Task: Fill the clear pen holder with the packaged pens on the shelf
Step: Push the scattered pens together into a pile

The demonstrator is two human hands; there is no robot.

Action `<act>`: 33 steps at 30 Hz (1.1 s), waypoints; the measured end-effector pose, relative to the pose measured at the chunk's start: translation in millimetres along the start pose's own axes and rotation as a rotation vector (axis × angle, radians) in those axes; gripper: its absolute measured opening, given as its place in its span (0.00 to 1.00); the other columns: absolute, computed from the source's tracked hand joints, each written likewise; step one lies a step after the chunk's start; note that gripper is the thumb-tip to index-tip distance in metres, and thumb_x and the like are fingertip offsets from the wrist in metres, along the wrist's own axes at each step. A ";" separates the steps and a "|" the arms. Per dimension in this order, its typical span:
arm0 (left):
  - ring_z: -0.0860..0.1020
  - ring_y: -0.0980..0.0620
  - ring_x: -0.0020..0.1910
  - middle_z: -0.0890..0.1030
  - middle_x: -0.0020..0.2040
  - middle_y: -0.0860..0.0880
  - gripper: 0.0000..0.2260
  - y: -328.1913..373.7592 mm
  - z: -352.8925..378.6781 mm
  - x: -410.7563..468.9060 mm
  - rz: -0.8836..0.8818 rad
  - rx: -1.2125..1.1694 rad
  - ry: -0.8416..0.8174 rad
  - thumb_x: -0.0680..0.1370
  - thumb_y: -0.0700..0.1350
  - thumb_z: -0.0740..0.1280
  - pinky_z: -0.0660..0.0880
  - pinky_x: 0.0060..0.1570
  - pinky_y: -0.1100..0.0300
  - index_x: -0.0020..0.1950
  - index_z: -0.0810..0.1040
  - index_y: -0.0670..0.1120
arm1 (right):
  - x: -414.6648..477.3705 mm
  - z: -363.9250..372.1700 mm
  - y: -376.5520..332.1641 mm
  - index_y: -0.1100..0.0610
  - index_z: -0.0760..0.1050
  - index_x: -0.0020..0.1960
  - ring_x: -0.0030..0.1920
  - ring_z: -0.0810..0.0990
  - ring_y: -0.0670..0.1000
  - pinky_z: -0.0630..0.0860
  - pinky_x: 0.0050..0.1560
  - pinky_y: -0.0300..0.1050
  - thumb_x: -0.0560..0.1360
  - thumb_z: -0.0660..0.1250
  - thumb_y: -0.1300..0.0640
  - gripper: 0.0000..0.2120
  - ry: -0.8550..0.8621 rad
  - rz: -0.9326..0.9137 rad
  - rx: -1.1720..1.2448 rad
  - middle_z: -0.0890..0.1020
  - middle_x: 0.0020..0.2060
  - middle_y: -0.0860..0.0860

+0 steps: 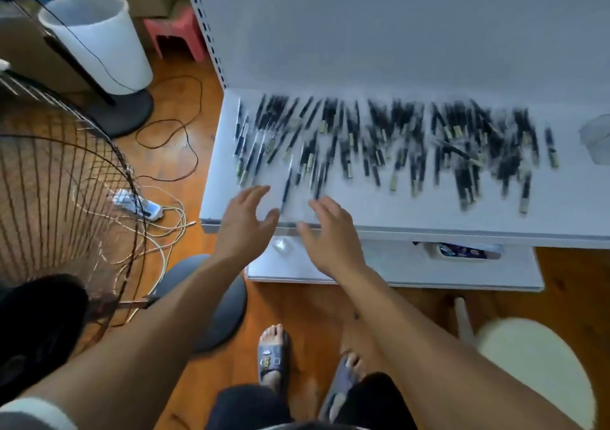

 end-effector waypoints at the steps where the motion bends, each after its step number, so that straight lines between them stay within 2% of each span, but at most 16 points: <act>1: 0.63 0.50 0.73 0.67 0.74 0.49 0.23 -5.7 -2.0 12.7 -0.027 -0.034 0.033 0.79 0.50 0.65 0.60 0.70 0.54 0.73 0.67 0.49 | 8.4 4.6 -5.0 0.51 0.62 0.76 0.77 0.53 0.51 0.54 0.76 0.48 0.81 0.59 0.46 0.26 0.012 -0.027 -0.040 0.56 0.78 0.50; 5: 0.53 0.50 0.77 0.56 0.79 0.49 0.28 -20.5 0.3 72.2 -0.079 -0.031 0.120 0.79 0.53 0.64 0.53 0.74 0.54 0.77 0.60 0.50 | 54.9 10.4 -25.3 0.52 0.63 0.76 0.78 0.52 0.56 0.51 0.77 0.54 0.80 0.60 0.45 0.27 0.140 -0.196 -0.184 0.55 0.79 0.54; 8: 0.49 0.49 0.78 0.51 0.80 0.48 0.29 -28.9 6.1 109.9 -0.124 0.016 0.156 0.80 0.55 0.62 0.49 0.76 0.53 0.78 0.57 0.49 | 88.7 22.2 -26.6 0.51 0.65 0.75 0.77 0.54 0.59 0.51 0.76 0.60 0.78 0.56 0.39 0.29 0.163 -0.281 -0.333 0.58 0.78 0.55; 11: 0.51 0.48 0.78 0.53 0.79 0.47 0.27 -25.5 13.3 125.1 -0.052 0.095 0.178 0.80 0.55 0.62 0.49 0.75 0.53 0.77 0.61 0.48 | 103.4 25.4 -13.3 0.50 0.66 0.74 0.77 0.57 0.58 0.52 0.75 0.60 0.78 0.54 0.36 0.30 0.185 -0.321 -0.453 0.62 0.77 0.55; 13: 0.51 0.50 0.78 0.54 0.79 0.49 0.25 -18.5 20.9 123.8 0.014 0.090 0.174 0.80 0.54 0.62 0.50 0.75 0.55 0.76 0.63 0.49 | 105.0 18.2 -2.4 0.52 0.68 0.73 0.76 0.60 0.56 0.54 0.75 0.59 0.79 0.54 0.39 0.28 0.244 -0.338 -0.425 0.66 0.75 0.55; 15: 0.52 0.53 0.78 0.55 0.79 0.51 0.25 -13.6 30.5 120.6 0.065 0.026 0.139 0.80 0.54 0.63 0.53 0.74 0.57 0.75 0.64 0.50 | 103.8 10.1 5.9 0.54 0.70 0.72 0.75 0.62 0.56 0.57 0.74 0.59 0.78 0.57 0.43 0.26 0.305 -0.321 -0.335 0.69 0.73 0.55; 18: 0.62 0.55 0.74 0.64 0.75 0.52 0.22 -6.0 21.3 128.6 0.164 -0.147 0.155 0.80 0.50 0.65 0.63 0.72 0.57 0.73 0.69 0.49 | 102.7 5.9 6.0 0.56 0.73 0.70 0.74 0.64 0.56 0.60 0.73 0.60 0.77 0.61 0.48 0.24 0.377 -0.313 -0.259 0.71 0.72 0.56; 20: 0.64 0.55 0.72 0.67 0.74 0.51 0.20 -7.8 0.0 146.1 0.160 -0.168 0.267 0.80 0.49 0.65 0.61 0.71 0.61 0.71 0.71 0.49 | 102.9 6.0 4.7 0.56 0.74 0.70 0.74 0.65 0.56 0.61 0.73 0.61 0.77 0.61 0.50 0.23 0.401 -0.328 -0.245 0.72 0.71 0.55; 22: 0.59 0.53 0.75 0.62 0.76 0.50 0.22 -17.0 -17.0 169.4 0.055 -0.131 0.340 0.81 0.51 0.63 0.57 0.73 0.59 0.74 0.66 0.50 | 102.4 6.1 5.6 0.56 0.74 0.69 0.74 0.65 0.55 0.61 0.73 0.61 0.77 0.61 0.50 0.22 0.418 -0.329 -0.231 0.72 0.71 0.55; 25: 0.49 0.50 0.78 0.52 0.80 0.47 0.27 -27.7 -4.8 196.5 -0.086 0.046 0.206 0.82 0.56 0.56 0.48 0.76 0.52 0.79 0.55 0.50 | 101.2 5.0 4.6 0.56 0.75 0.69 0.73 0.66 0.55 0.62 0.73 0.60 0.77 0.61 0.51 0.22 0.460 -0.325 -0.254 0.73 0.70 0.55; 28: 0.46 0.50 0.79 0.50 0.80 0.48 0.27 -12.3 19.7 192.2 0.034 0.162 0.131 0.82 0.58 0.53 0.42 0.76 0.53 0.79 0.53 0.49 | 100.1 5.1 2.9 0.57 0.76 0.67 0.72 0.68 0.56 0.63 0.72 0.60 0.77 0.61 0.52 0.21 0.506 -0.343 -0.277 0.74 0.69 0.55; 33: 0.45 0.52 0.78 0.50 0.80 0.49 0.27 3.8 39.5 184.2 0.092 0.115 0.121 0.82 0.59 0.54 0.41 0.76 0.56 0.79 0.54 0.51 | 100.5 0.0 5.0 0.58 0.76 0.66 0.72 0.68 0.57 0.65 0.70 0.60 0.77 0.63 0.53 0.19 0.546 -0.336 -0.221 0.74 0.69 0.55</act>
Point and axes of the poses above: each hand's wrist, its own x-axis towards the middle knuckle, its own z-axis out of the palm, y = z × x, the point moved 9 cm from there along x, towards the middle knuckle
